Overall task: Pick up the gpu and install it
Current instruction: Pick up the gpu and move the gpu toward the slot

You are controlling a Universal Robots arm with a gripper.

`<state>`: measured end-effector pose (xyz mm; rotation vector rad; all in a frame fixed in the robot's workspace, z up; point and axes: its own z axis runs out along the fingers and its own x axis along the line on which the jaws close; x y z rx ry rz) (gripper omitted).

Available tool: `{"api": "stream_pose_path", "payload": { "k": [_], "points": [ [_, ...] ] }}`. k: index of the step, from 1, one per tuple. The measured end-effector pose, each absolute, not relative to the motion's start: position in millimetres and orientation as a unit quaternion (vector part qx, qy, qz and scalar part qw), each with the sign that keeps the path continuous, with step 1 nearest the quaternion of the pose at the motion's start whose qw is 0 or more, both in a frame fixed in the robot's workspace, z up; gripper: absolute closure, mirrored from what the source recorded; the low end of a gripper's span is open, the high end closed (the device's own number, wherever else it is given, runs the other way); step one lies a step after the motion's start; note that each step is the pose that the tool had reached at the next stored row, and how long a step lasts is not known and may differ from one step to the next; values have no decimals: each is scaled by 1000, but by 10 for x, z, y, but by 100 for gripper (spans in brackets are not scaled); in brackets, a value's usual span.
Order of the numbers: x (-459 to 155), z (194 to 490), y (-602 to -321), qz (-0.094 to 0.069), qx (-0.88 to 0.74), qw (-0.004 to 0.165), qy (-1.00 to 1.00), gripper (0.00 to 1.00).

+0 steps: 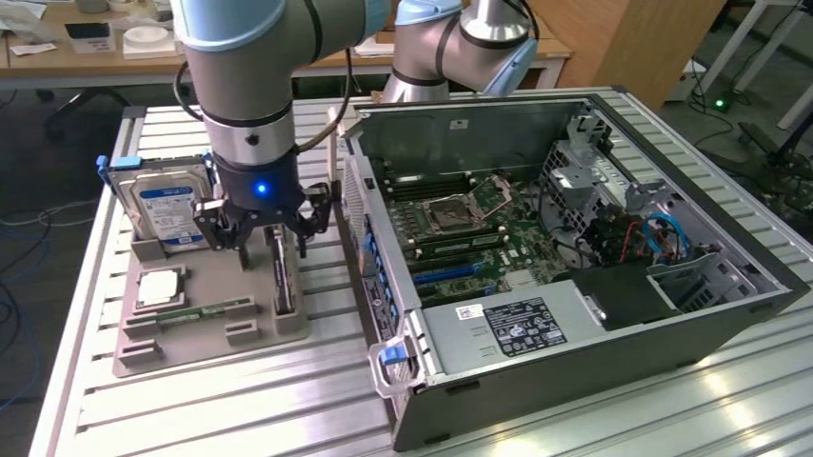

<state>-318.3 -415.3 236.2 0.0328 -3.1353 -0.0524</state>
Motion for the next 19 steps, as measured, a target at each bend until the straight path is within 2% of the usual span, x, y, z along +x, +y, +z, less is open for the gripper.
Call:
{"api": "stream_pose_path", "payload": {
  "k": [19],
  "points": [
    [-3175,2120,-4107,-17,-33,2,-999,28]
  ]
}}
